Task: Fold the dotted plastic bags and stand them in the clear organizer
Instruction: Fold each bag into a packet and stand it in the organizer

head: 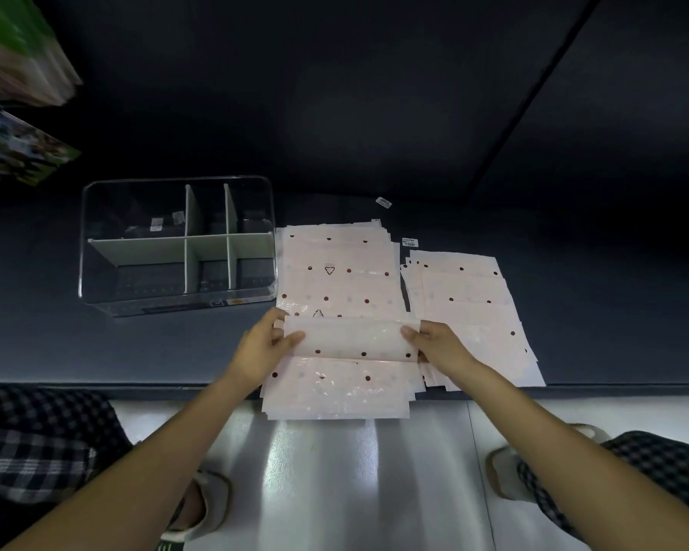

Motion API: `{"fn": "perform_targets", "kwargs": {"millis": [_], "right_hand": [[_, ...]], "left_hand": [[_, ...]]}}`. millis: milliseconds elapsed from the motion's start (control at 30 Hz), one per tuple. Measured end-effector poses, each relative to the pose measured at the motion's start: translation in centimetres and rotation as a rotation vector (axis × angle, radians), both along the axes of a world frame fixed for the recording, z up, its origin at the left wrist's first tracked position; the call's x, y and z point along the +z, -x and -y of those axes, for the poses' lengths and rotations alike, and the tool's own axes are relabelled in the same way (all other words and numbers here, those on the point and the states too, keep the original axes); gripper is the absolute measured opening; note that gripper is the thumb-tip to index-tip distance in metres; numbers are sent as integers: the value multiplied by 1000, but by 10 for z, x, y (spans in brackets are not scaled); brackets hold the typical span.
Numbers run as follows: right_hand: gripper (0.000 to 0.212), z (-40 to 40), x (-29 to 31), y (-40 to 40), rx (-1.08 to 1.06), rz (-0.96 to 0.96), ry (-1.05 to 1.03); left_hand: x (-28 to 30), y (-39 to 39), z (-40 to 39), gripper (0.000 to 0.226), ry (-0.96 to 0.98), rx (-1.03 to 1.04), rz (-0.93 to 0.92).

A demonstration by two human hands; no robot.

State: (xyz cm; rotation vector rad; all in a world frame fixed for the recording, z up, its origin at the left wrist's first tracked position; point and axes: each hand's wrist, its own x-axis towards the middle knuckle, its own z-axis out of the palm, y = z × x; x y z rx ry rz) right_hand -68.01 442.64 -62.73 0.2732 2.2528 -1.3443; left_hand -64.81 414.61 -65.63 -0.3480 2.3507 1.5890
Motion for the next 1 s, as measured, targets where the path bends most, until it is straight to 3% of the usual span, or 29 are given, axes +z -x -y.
{"fn": "perform_targets", "kwargs": {"millis": [100, 233, 367, 533, 667, 833, 1000], "right_hand": [[45, 7, -7, 5, -49, -9, -181], [48, 10, -14, 14, -54, 6, -298], [46, 10, -15, 21, -6, 65, -323], [46, 10, -14, 26, 19, 90, -323], [46, 9, -14, 28, 22, 102, -318], [48, 9, -19, 28, -5, 76, -307], [53, 10, -26, 22, -186, 14, -272]], "left_hand": [[2, -1, -8, 43, 123, 67, -8], [9, -13, -27, 52, 487, 63, -240], [3, -24, -42, 48, 692, -273, -544], [-12, -12, -59, 71, 875, -677, -415], [-19, -2, -59, 77, 931, -747, -318], [-25, 5, -46, 81, 969, -809, -335], [-30, 7, -28, 79, 965, -826, -378]]}}
